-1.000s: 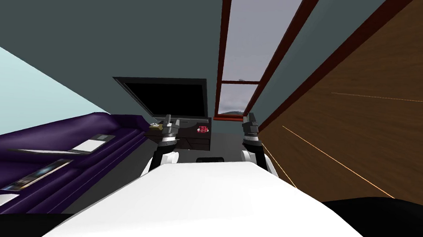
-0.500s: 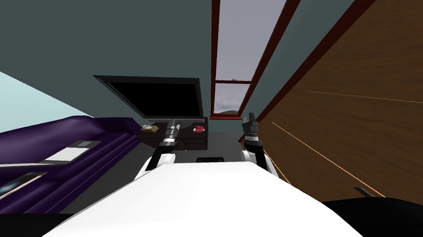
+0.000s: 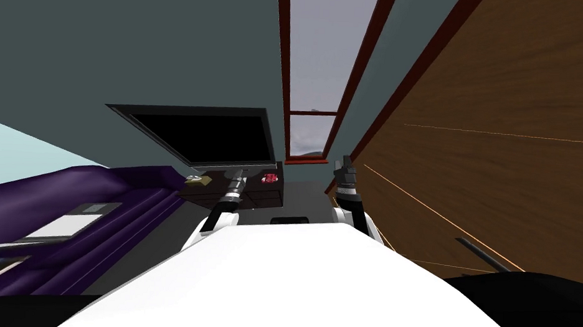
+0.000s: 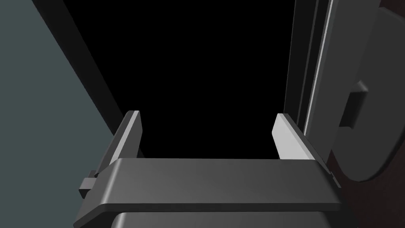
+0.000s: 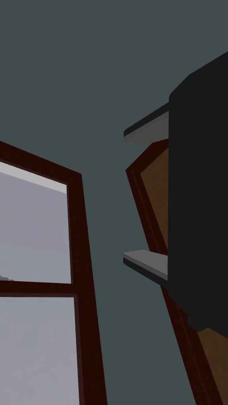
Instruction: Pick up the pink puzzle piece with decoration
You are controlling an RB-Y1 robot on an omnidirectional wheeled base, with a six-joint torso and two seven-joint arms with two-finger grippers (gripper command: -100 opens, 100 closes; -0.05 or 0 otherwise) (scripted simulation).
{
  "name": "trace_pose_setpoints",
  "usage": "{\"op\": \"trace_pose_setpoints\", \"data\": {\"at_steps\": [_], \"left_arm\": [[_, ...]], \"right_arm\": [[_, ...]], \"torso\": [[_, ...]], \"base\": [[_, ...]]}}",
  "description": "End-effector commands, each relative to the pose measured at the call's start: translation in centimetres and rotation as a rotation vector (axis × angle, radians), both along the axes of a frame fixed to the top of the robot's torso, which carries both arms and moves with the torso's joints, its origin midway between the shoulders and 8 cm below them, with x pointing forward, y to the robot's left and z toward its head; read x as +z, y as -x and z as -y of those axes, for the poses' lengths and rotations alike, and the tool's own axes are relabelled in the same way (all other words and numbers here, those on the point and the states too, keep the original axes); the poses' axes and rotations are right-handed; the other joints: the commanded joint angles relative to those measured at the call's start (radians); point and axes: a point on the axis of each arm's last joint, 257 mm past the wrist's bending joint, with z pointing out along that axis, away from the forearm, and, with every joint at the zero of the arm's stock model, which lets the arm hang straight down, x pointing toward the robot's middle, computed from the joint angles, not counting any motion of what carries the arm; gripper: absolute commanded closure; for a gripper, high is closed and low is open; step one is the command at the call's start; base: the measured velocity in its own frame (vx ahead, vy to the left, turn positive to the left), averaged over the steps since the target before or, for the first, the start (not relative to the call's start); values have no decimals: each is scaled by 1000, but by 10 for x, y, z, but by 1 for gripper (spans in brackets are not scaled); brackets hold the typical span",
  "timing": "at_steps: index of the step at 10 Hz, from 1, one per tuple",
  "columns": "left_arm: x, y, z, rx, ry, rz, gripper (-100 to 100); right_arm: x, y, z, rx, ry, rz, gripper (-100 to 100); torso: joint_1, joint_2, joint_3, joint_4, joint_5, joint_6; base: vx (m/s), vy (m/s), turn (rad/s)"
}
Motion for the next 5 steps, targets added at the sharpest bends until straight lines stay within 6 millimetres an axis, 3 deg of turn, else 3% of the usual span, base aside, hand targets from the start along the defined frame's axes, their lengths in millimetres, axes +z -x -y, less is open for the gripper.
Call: {"op": "trace_pose_setpoints", "data": {"at_steps": [1, 2, 3, 4, 5], "left_arm": [[-29, 1, -17, 28, -18, -86, -100], [-31, 1, -17, 30, -17, -97, -100], [-51, 3, -29, 49, -24, -159, -100], [-51, 3, -29, 49, -24, -159, -100], [-71, 5, -41, 69, -29, -221, -100]], "right_arm": [[0, 0, 0, 0, 0, 0, 0], [0, 0, 0, 0, 0, 0, 0], [0, 0, 0, 0, 0, 0, 0], [0, 0, 0, 0, 0, 0, 0], [0, 0, 0, 0, 0, 0, 0]], "torso": [[0, 0, 0, 0, 0, 0], [-2, 0, 0, 0, 0, 0], [-1, 0, 0, 0, 0, 0], [-1, 0, 0, 0, 0, 0], [0, 0, 0, 0, 0, 0]], "base": [[-24, -76, -204], [-20, -58, -48], [-14, -57, -91], [-15, -44, -59], [-8, -46, -119]]}}
